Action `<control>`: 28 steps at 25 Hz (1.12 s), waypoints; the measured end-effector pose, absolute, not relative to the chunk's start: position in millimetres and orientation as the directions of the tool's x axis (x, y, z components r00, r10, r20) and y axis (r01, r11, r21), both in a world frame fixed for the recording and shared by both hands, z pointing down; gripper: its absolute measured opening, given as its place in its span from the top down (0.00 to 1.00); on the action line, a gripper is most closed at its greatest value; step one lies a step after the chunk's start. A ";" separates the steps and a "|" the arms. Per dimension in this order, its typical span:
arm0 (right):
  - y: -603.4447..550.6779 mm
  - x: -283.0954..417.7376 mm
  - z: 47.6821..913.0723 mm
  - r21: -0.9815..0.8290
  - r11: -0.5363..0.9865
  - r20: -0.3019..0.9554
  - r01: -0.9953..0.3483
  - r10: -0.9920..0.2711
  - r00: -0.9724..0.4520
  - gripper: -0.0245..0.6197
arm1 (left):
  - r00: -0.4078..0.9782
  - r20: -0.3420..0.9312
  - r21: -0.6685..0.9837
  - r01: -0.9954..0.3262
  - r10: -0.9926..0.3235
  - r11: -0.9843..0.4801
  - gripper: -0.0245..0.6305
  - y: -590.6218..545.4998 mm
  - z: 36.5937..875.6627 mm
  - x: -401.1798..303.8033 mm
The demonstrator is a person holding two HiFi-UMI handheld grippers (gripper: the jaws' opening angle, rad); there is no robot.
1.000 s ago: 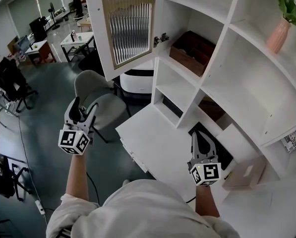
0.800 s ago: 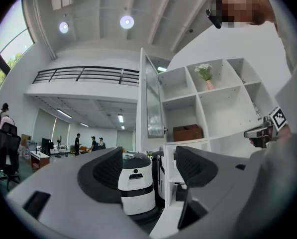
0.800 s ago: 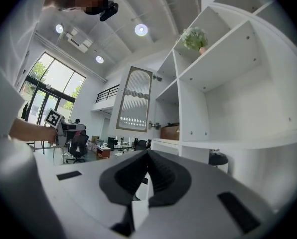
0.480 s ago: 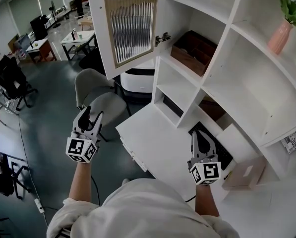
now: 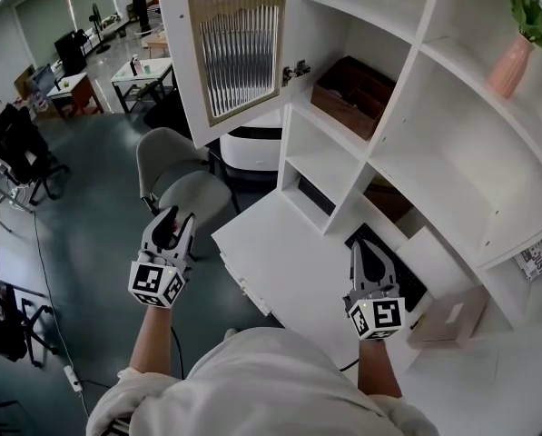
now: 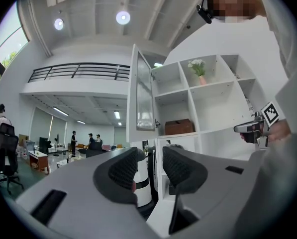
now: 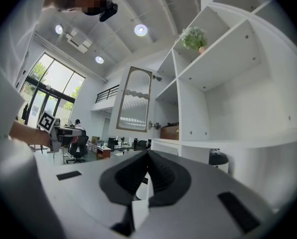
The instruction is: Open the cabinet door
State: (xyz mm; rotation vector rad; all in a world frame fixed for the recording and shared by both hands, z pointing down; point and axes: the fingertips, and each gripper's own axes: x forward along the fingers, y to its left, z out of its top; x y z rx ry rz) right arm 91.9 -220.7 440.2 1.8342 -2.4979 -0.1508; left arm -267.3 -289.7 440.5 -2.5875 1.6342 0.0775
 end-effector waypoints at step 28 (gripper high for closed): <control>-218.5 84.5 442.7 0.111 0.332 -0.013 -0.937 -0.942 -0.335 0.96 | 0.463 -0.025 -0.061 -0.885 -0.886 -0.461 0.96 -267.7 460.0 -240.6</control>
